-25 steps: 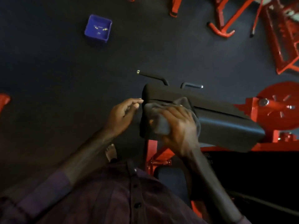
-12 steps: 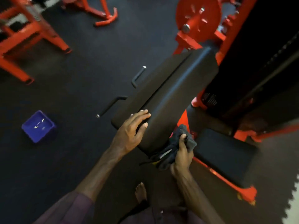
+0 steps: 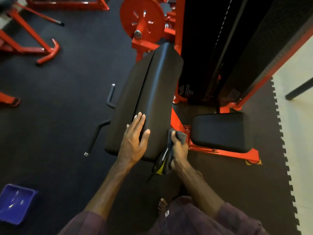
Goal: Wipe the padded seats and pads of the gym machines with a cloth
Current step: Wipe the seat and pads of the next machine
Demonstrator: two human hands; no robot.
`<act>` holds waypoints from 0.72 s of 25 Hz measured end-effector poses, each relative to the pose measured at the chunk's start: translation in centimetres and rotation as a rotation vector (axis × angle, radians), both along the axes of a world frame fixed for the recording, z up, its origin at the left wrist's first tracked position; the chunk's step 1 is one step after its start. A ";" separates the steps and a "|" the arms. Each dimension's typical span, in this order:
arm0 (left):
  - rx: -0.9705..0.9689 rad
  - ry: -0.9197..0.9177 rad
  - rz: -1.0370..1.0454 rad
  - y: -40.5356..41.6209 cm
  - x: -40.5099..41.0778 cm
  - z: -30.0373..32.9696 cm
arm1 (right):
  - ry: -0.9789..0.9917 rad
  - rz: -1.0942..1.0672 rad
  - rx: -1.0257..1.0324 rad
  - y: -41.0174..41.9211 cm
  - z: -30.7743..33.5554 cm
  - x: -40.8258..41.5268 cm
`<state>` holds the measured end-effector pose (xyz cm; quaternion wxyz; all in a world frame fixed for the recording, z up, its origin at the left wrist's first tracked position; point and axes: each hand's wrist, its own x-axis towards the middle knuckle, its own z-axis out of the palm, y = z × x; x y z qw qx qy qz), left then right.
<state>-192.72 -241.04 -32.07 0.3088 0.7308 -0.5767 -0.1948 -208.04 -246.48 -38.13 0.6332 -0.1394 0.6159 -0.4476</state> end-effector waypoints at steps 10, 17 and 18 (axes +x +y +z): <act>0.025 0.019 -0.059 -12.3 3.3 0.5 | 0.158 0.147 -0.100 -13.4 0.5 2.4; 0.065 0.063 -0.013 -23.3 5.0 0.3 | 0.164 0.027 -0.058 -25.0 0.8 5.2; 0.066 0.075 0.000 -24.3 5.0 0.3 | 0.155 0.014 -0.015 -26.4 0.5 5.4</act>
